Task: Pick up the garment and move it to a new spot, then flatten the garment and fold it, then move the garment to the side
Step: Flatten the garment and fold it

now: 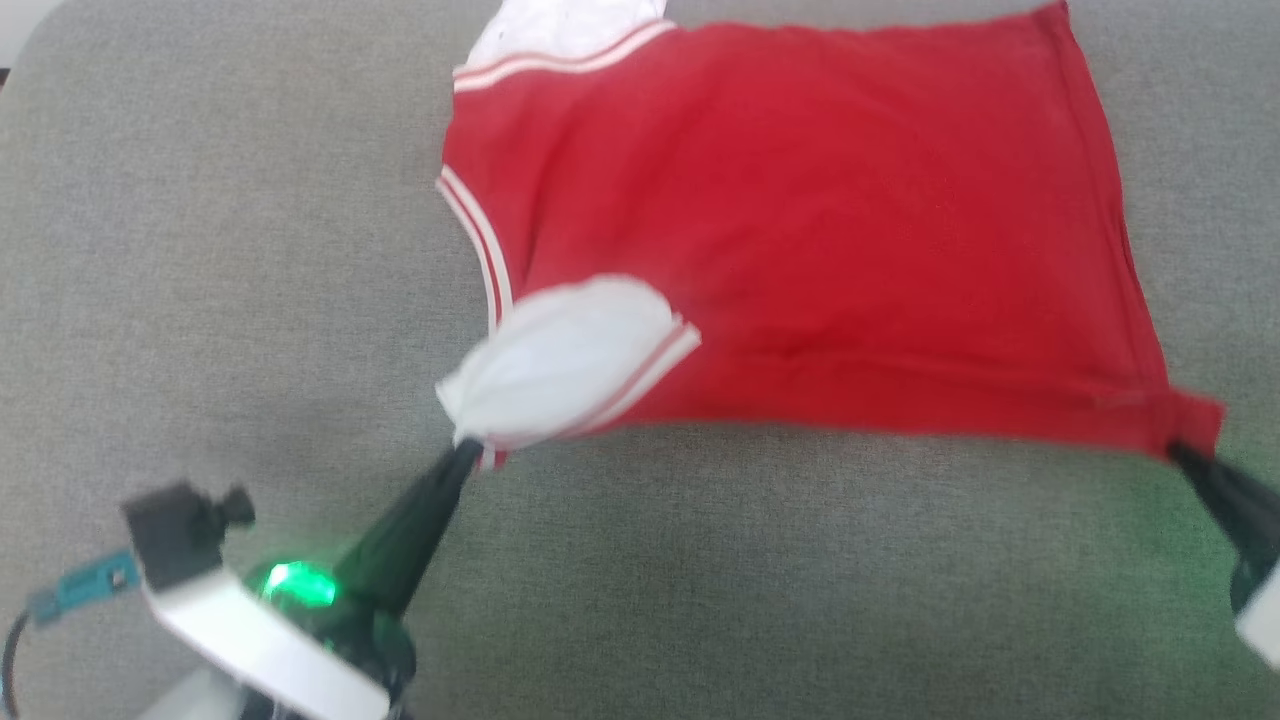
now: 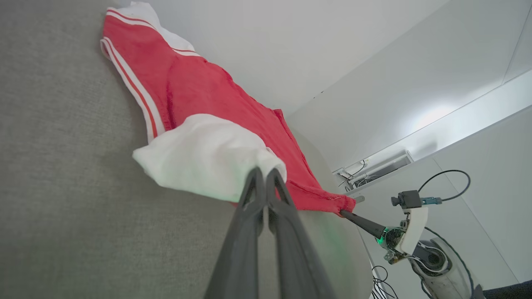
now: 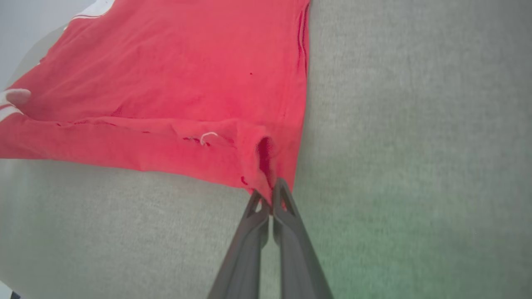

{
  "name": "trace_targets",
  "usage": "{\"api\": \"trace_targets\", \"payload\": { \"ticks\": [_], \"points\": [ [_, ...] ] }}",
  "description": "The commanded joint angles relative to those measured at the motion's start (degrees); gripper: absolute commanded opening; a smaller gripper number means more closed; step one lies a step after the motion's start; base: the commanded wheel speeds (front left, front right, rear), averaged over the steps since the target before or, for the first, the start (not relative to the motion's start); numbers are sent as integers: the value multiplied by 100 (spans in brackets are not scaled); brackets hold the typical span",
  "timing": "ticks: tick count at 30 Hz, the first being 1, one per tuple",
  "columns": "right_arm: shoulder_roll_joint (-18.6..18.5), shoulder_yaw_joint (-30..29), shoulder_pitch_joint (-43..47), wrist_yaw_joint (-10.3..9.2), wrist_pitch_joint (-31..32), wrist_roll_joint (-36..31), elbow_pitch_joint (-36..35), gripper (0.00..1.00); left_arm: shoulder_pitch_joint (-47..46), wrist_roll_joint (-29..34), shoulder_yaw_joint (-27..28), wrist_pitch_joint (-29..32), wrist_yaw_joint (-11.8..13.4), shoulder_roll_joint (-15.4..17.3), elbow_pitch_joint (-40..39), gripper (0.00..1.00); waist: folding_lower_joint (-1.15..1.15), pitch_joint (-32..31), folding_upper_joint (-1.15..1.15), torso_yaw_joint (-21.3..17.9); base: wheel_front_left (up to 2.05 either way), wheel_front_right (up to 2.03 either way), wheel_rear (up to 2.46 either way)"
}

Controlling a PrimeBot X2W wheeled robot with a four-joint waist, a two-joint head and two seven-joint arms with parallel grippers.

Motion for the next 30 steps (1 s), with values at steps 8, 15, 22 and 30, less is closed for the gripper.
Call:
{"api": "trace_targets", "payload": {
  "ticks": [8, 15, 22, 30],
  "points": [
    [647, -679, 1102, -3, 485, -111, -1328, 0, 878, 325, 337, -27, 4, 253, -580, 0, 0, -3, 0, -20, 0, 0, 0],
    [601, -639, 315, -3, 402, -204, -1225, 0, 58, 198, -7, -17, 4, 367, -583, 0, 0, -8, 0, 1, 0, 0, 0],
    [358, -445, -729, -2, 108, -304, -333, 0, -1318, -324, -222, 46, 4, 111, 30, 0, 0, 175, 0, 91, 0, 0, 0],
    [255, -212, -1659, -3, -262, -421, 666, 0, -2429, -600, -385, 71, 4, -277, 1311, 0, 0, 589, 0, 133, 0, 0, 0]
  ]
}}
